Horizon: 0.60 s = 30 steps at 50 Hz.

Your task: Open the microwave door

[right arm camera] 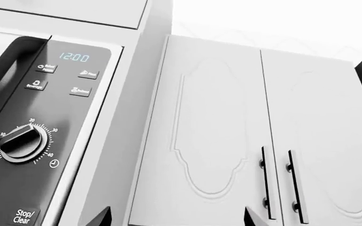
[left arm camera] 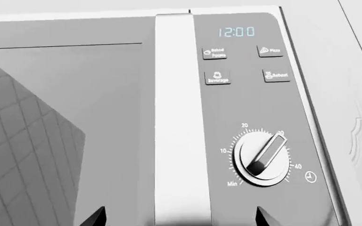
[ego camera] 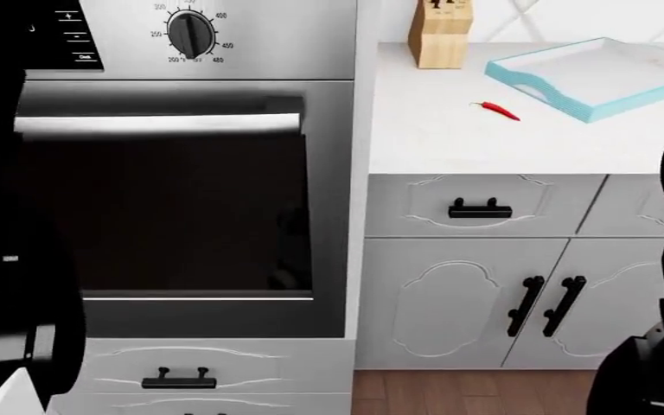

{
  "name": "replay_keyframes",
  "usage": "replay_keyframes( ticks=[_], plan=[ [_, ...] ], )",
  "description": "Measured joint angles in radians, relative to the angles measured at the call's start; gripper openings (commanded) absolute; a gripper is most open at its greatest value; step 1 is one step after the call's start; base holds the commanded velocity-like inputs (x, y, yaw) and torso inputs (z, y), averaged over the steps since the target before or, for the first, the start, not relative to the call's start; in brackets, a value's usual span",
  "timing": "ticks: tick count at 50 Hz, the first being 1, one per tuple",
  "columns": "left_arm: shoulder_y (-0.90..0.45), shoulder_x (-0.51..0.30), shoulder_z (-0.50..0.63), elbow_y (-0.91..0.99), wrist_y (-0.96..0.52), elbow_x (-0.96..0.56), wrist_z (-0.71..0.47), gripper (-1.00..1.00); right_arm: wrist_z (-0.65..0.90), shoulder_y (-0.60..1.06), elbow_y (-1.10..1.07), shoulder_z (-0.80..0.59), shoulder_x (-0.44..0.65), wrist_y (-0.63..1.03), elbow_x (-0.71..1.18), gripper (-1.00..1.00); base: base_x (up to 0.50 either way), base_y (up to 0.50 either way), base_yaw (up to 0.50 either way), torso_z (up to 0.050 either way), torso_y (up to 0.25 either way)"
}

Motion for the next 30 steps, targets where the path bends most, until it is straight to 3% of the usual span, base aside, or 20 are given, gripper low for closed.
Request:
replay_keyframes(
  ticks=[30],
  plan=[
    [-0.228,0.081,0.113,-0.659,0.34,0.114,0.065,1.0,0.005,0.018,-0.005,-0.003,0.019,0.017,0.01,1.0,0.0,0.0,0.0,0.0,0.0]
  ],
)
